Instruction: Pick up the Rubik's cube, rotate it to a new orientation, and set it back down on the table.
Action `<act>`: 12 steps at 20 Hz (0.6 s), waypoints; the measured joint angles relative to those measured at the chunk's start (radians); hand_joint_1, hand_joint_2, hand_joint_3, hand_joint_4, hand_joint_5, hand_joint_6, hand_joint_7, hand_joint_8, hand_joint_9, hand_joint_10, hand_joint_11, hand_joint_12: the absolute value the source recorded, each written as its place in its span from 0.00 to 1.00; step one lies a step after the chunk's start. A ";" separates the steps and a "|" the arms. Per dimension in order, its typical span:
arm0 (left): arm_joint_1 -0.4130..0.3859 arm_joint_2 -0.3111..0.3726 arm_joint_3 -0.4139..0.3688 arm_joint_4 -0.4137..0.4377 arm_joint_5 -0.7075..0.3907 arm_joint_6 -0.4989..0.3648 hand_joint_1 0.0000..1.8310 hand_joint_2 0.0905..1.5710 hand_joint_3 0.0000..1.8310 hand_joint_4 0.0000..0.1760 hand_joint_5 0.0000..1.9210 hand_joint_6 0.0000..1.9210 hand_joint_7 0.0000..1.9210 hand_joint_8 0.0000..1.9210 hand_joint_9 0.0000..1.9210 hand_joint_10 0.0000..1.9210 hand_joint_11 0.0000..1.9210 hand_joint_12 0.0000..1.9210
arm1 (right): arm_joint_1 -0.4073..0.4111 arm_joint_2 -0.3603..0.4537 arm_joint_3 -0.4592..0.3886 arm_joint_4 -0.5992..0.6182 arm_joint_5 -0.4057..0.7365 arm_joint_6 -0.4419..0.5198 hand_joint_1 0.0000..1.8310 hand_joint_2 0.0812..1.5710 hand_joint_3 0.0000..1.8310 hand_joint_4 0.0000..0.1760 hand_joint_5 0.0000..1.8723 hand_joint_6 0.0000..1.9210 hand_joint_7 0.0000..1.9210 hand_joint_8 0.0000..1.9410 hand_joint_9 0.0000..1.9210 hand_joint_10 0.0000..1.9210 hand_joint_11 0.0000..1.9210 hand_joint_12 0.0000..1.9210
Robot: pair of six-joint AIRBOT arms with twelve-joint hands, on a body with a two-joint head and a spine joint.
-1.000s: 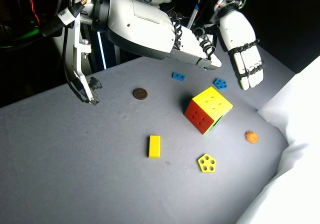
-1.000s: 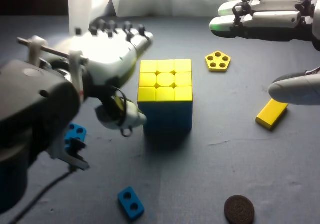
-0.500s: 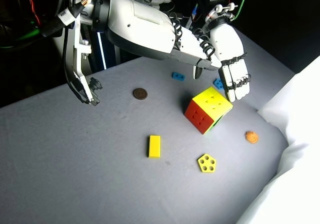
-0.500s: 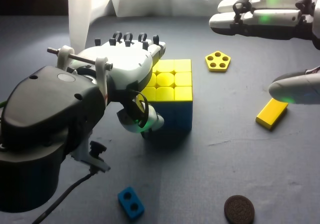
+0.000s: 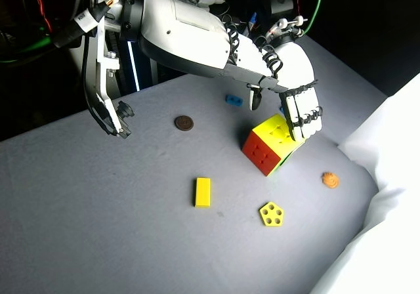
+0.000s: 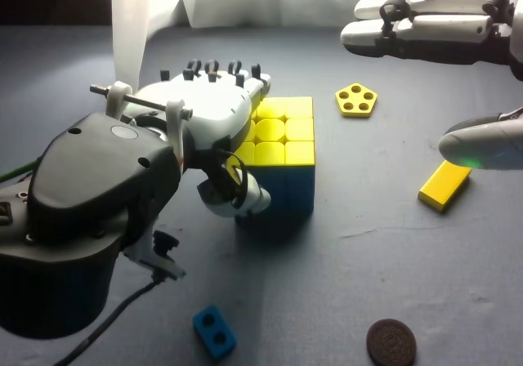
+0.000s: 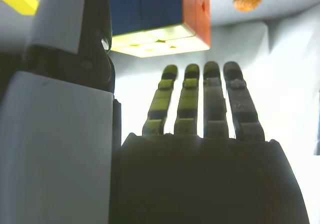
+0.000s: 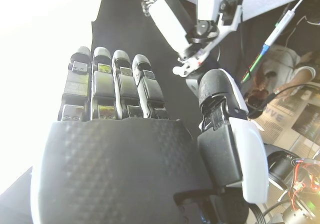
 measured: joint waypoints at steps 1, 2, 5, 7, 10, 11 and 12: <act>0.000 -0.010 0.009 0.000 -0.003 0.000 0.52 0.66 0.00 0.00 0.00 0.00 0.00 0.00 0.00 0.00 0.02 0.02 | 0.000 0.000 0.000 -0.005 -0.002 0.000 0.00 0.86 0.00 0.00 0.00 0.00 0.01 0.00 0.01 0.00 0.00 0.00; 0.000 -0.016 0.015 0.000 -0.003 0.000 0.52 0.67 0.00 0.00 0.00 0.00 0.00 0.00 0.00 0.00 0.01 0.02 | -0.003 0.000 -0.003 -0.013 -0.005 0.000 0.00 0.86 0.00 0.00 0.00 0.00 0.01 0.00 0.01 0.00 0.00 0.00; 0.010 -0.044 0.045 0.014 0.002 -0.012 0.54 0.65 0.00 0.00 0.00 0.00 0.00 0.00 0.00 0.00 0.00 0.06 | -0.016 -0.006 -0.005 -0.014 -0.027 0.010 0.00 0.87 0.01 0.00 0.02 0.01 0.02 0.01 0.01 0.00 0.00 0.00; 0.014 -0.054 0.053 0.001 0.002 -0.015 0.52 0.65 0.00 0.00 0.00 0.00 0.00 0.00 0.00 0.00 0.00 0.06 | -0.016 -0.006 -0.005 -0.014 -0.033 0.013 0.00 0.87 0.01 0.00 0.02 0.01 0.02 0.01 0.01 0.00 0.00 0.00; 0.016 -0.064 0.072 0.013 0.007 -0.018 0.54 0.63 0.00 0.00 0.00 0.00 0.00 0.00 0.00 0.00 0.00 0.08 | -0.054 -0.015 -0.005 -0.005 -0.039 0.018 0.00 0.87 0.00 0.00 0.01 0.00 0.01 0.00 0.00 0.00 0.00 0.00; 0.020 -0.067 0.075 0.016 0.008 -0.020 0.55 0.63 0.00 0.00 0.00 0.00 0.00 0.00 0.00 0.00 0.00 0.06 | -0.073 -0.022 -0.005 0.000 -0.049 0.019 0.00 0.87 0.00 0.00 0.00 0.00 0.00 0.00 0.00 0.00 0.00 0.00; 0.023 -0.069 0.080 0.013 0.015 -0.022 0.52 0.64 0.00 0.00 0.00 0.00 0.00 0.00 0.00 0.00 0.00 0.03 | -0.089 -0.028 -0.005 -0.001 -0.059 0.019 0.00 0.87 0.01 0.00 0.01 0.00 0.01 0.00 0.01 0.00 0.00 0.00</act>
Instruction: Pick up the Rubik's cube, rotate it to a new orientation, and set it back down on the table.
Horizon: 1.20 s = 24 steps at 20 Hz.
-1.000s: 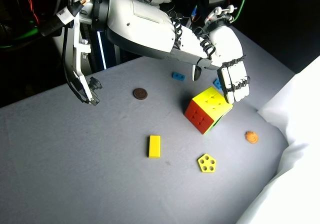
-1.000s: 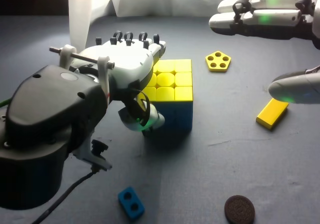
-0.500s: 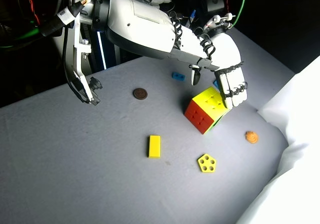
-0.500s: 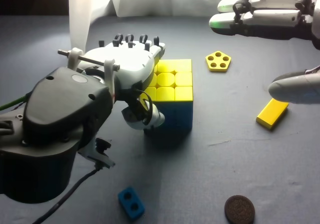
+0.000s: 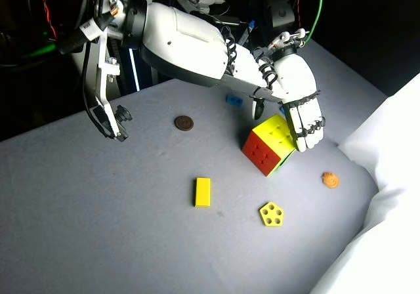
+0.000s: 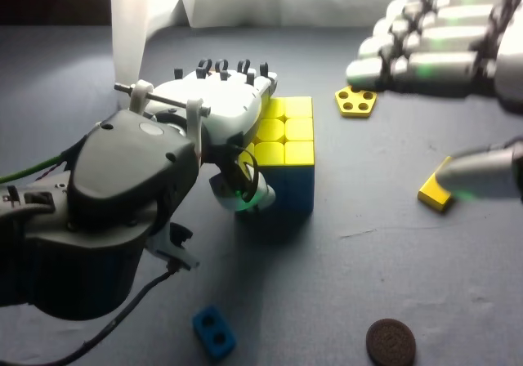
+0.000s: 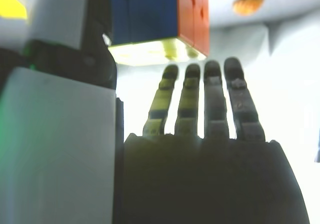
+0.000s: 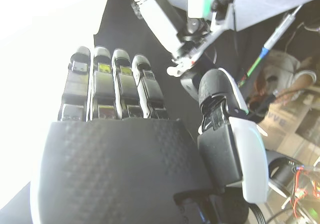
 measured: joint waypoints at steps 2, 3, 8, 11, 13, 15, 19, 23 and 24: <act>0.003 -0.006 0.011 -0.002 0.003 0.000 0.51 0.64 0.00 0.00 0.00 0.00 0.00 0.00 0.00 0.00 0.00 0.04 | -0.006 -0.018 0.008 0.026 -0.011 -0.002 0.00 0.87 0.00 0.00 0.02 0.01 0.02 0.01 0.01 0.00 0.00 0.00; 0.003 -0.011 0.017 0.005 0.002 0.000 0.51 0.64 0.00 0.00 0.00 0.00 0.00 0.00 0.00 0.00 0.00 0.02 | -0.006 -0.024 0.013 0.064 -0.013 -0.016 0.00 0.87 0.00 0.00 0.02 0.01 0.02 0.01 0.02 0.01 0.00 0.00; 0.003 -0.035 0.049 0.017 0.016 -0.004 0.51 0.62 0.00 0.00 0.00 0.00 0.00 0.00 0.00 0.00 0.00 0.00 | -0.026 -0.029 0.017 0.210 -0.038 -0.149 0.00 0.86 0.00 0.00 0.01 0.00 0.02 0.00 0.01 0.00 0.00 0.00; 0.003 -0.037 0.058 0.019 0.024 -0.007 0.52 0.64 0.00 0.00 0.00 0.00 0.00 0.00 0.00 0.00 0.00 0.00 | -0.049 -0.033 0.017 0.358 -0.039 -0.312 0.00 0.87 0.00 0.00 0.01 0.00 0.03 0.01 0.02 0.01 0.00 0.00; 0.003 -0.042 0.072 0.020 0.027 -0.007 0.52 0.64 0.00 0.00 0.00 0.00 0.00 0.00 0.00 0.00 0.00 0.00 | -0.058 -0.037 0.017 0.482 -0.058 -0.458 0.00 0.86 0.00 0.00 0.01 0.00 0.03 0.01 0.02 0.01 0.00 0.00; 0.003 -0.043 0.077 0.021 0.029 -0.008 0.55 0.61 0.00 0.00 0.00 0.00 0.00 0.00 0.00 0.00 0.01 0.00 | -0.067 -0.037 0.019 0.566 -0.063 -0.528 0.00 0.85 0.00 0.00 0.02 0.01 0.03 0.01 0.03 0.01 0.00 0.00; 0.014 -0.048 0.089 0.023 0.040 -0.008 0.52 0.63 0.00 0.00 0.00 0.00 0.00 0.00 0.00 0.00 0.00 0.00 | -0.068 -0.045 0.019 0.691 -0.072 -0.682 0.00 0.86 0.00 0.00 0.02 0.01 0.04 0.01 0.03 0.01 0.00 0.00; 0.024 -0.051 0.099 0.024 0.042 -0.008 0.52 0.63 0.00 0.00 0.00 0.00 0.00 0.00 0.00 0.00 0.00 0.00 | -0.093 -0.053 0.019 0.864 -0.049 -0.864 0.00 0.86 0.00 0.00 0.03 0.01 0.04 0.01 0.04 0.01 0.00 0.00; 0.026 -0.055 0.104 0.023 0.040 -0.008 0.54 0.62 0.00 0.00 0.00 0.00 0.00 0.00 0.00 0.00 0.00 0.00 | -0.112 -0.053 0.019 0.861 -0.043 -0.876 0.00 0.85 0.00 0.00 0.02 0.01 0.04 0.01 0.03 0.01 0.00 0.00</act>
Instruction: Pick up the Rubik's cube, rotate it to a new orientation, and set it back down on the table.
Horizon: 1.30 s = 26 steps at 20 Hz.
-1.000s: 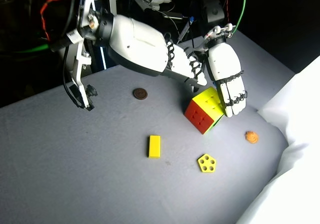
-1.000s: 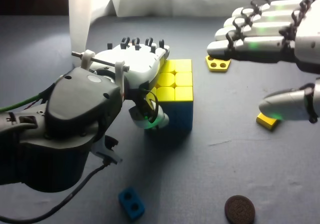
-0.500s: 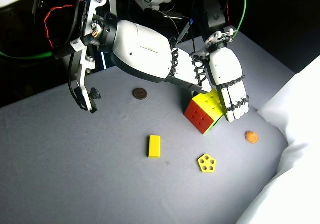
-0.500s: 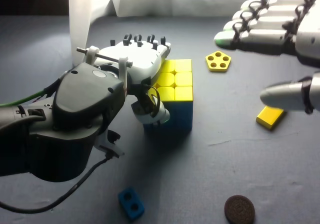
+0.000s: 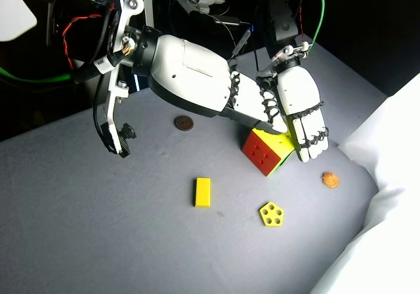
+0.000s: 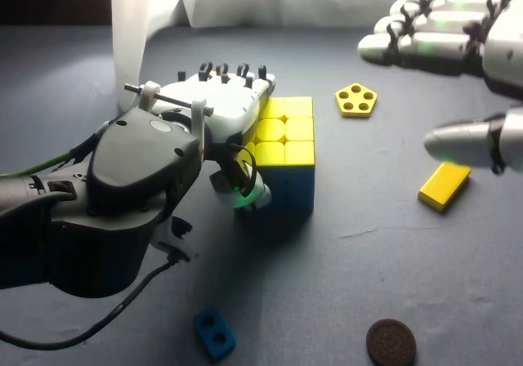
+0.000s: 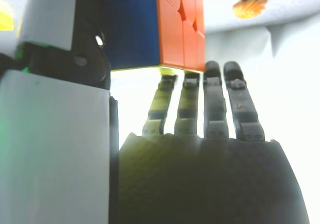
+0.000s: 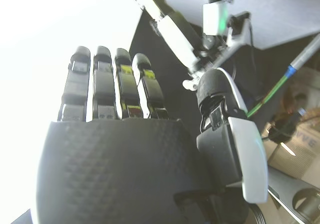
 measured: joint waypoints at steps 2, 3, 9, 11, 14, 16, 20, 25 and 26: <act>0.001 0.000 0.000 0.002 0.006 0.000 0.54 0.62 0.00 0.00 0.00 0.00 0.00 0.00 0.00 0.00 0.00 0.00 | -0.007 -0.010 -0.001 0.048 0.005 -0.045 0.00 0.86 0.00 0.00 0.03 0.01 0.04 0.01 0.04 0.01 0.00 0.00; 0.001 0.000 0.002 0.002 0.009 0.000 0.53 0.62 0.00 0.00 0.00 0.00 0.00 0.00 0.00 0.00 0.01 0.00 | -0.008 -0.013 -0.001 0.084 0.012 -0.069 0.00 0.86 0.00 0.00 0.03 0.01 0.05 0.01 0.04 0.01 0.00 0.00; 0.002 -0.001 0.009 0.003 0.014 -0.002 0.52 0.63 0.00 0.00 0.00 0.00 0.00 0.00 0.00 0.00 0.01 0.00 | -0.018 -0.013 -0.003 0.113 0.049 -0.095 0.00 0.86 0.00 0.00 0.03 0.01 0.04 0.00 0.04 0.01 0.00 0.00; 0.002 -0.001 0.013 0.003 0.015 -0.002 0.53 0.66 0.00 0.00 0.01 0.00 0.02 0.00 0.02 0.00 0.00 0.10 | -0.033 -0.013 -0.016 0.117 0.052 -0.108 0.00 0.86 0.00 0.00 0.02 0.00 0.04 0.00 0.03 0.00 0.00 0.00; 0.002 -0.005 0.015 0.010 0.013 -0.002 0.53 0.67 0.00 0.00 0.07 0.01 0.10 0.01 0.10 0.01 0.00 0.30 | -0.038 -0.015 -0.023 0.112 0.046 -0.111 0.00 0.86 0.00 0.00 0.04 0.01 0.05 0.00 0.04 0.01 0.00 0.00; -0.001 -0.006 0.014 0.031 0.009 -0.002 0.57 0.67 0.00 0.00 0.23 0.02 0.28 0.05 0.25 0.15 0.03 0.62 | -0.038 -0.015 -0.023 0.113 0.060 -0.111 0.00 0.85 0.00 0.00 0.04 0.01 0.05 0.00 0.04 0.01 0.01 0.01; -0.007 -0.006 0.019 0.026 0.007 -0.014 0.60 0.82 0.01 0.00 0.33 0.73 0.26 0.88 0.14 0.87 0.07 0.99 | -0.040 -0.014 -0.022 0.130 0.063 -0.112 0.00 0.85 0.00 0.00 0.03 0.00 0.05 0.00 0.04 0.01 0.00 0.00; -0.011 -0.006 0.020 0.023 0.006 -0.014 0.58 0.86 0.00 0.00 0.29 0.81 0.28 0.93 0.16 0.95 0.14 1.00 | -0.050 -0.014 -0.023 0.146 0.111 -0.113 0.00 0.85 0.00 0.00 0.03 0.01 0.05 0.00 0.05 0.01 0.01 0.01; -0.013 -0.006 0.019 0.019 0.008 -0.013 0.59 0.85 0.00 0.00 0.31 0.78 0.29 0.92 0.16 0.94 0.15 1.00 | -0.064 -0.014 -0.022 0.151 0.142 -0.113 0.00 0.85 0.00 0.00 0.03 0.00 0.05 0.00 0.05 0.01 0.01 0.01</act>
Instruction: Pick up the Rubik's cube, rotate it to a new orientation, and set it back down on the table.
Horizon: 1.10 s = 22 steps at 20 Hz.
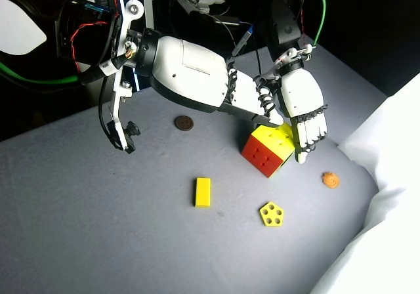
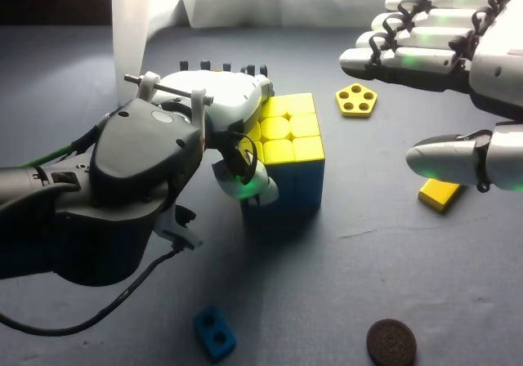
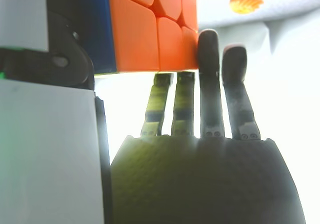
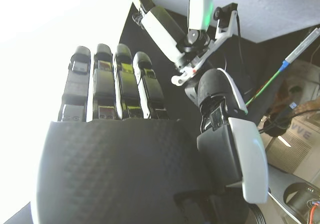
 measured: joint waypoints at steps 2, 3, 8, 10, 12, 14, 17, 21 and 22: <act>-0.007 0.000 -0.007 -0.007 0.000 0.003 0.60 0.83 0.00 0.00 0.32 0.75 0.28 0.92 0.16 0.93 0.14 1.00 | -0.018 0.000 0.000 0.016 0.044 -0.001 0.00 0.85 0.00 0.00 0.03 0.00 0.05 0.00 0.04 0.01 0.00 0.00; -0.015 0.000 -0.011 -0.021 0.002 0.013 0.69 0.73 0.00 0.00 0.22 0.71 0.18 0.88 0.16 0.91 0.14 1.00 | -0.020 0.000 0.000 0.018 0.055 -0.016 0.00 0.85 0.00 0.00 0.03 0.00 0.05 0.00 0.05 0.01 0.00 0.00; -0.069 0.027 -0.062 -0.093 0.009 0.079 0.59 0.81 0.00 0.00 0.33 0.77 0.17 0.90 0.15 0.92 0.11 1.00 | -0.030 0.000 0.000 0.051 0.074 -0.102 0.00 0.84 0.00 0.00 0.04 0.00 0.06 0.00 0.05 0.01 0.00 0.01; -0.092 0.045 -0.081 -0.107 0.006 0.103 0.67 0.71 0.00 0.00 0.22 0.72 0.13 0.89 0.14 0.91 0.10 1.00 | -0.042 0.000 0.000 0.066 0.079 -0.108 0.00 0.84 0.00 0.00 0.05 0.01 0.07 0.01 0.06 0.01 0.01 0.02; -0.116 0.058 -0.100 -0.141 -0.005 0.129 0.59 0.79 0.00 0.00 0.35 0.75 0.14 0.87 0.15 0.90 0.12 1.00 | -0.042 0.000 0.000 0.067 0.073 -0.110 0.00 0.84 0.00 0.00 0.13 0.02 0.20 0.02 0.20 0.06 0.00 0.63; -0.133 0.065 -0.114 -0.164 -0.008 0.134 0.60 0.83 0.00 0.00 0.32 0.77 0.26 0.90 0.16 0.89 0.13 0.99 | -0.045 0.000 0.000 0.090 0.082 -0.130 0.00 0.84 0.00 0.00 0.13 0.01 0.25 0.04 0.28 0.12 0.00 0.83; -0.164 0.076 -0.134 -0.183 -0.008 0.136 0.58 0.81 0.00 0.00 0.33 0.78 0.13 0.88 0.14 0.91 0.12 1.00 | -0.048 0.000 0.002 0.161 0.082 -0.180 0.00 0.84 0.00 0.00 0.09 0.00 0.31 0.49 0.26 0.87 0.18 1.00; -0.204 0.079 -0.138 -0.212 -0.015 0.146 0.60 0.78 0.00 0.00 0.32 0.75 0.14 0.87 0.15 0.91 0.11 1.00 | -0.048 0.000 0.003 0.160 0.084 -0.185 0.00 0.85 0.00 0.00 0.08 0.00 0.33 0.87 0.40 1.00 0.32 1.00; -0.210 0.079 -0.138 -0.212 -0.016 0.147 0.67 0.71 0.00 0.00 0.21 0.73 0.15 0.86 0.16 0.89 0.12 1.00 | -0.048 0.000 0.003 0.160 0.084 -0.186 0.00 0.85 0.00 0.00 0.06 0.00 0.35 0.90 0.43 1.00 0.35 1.00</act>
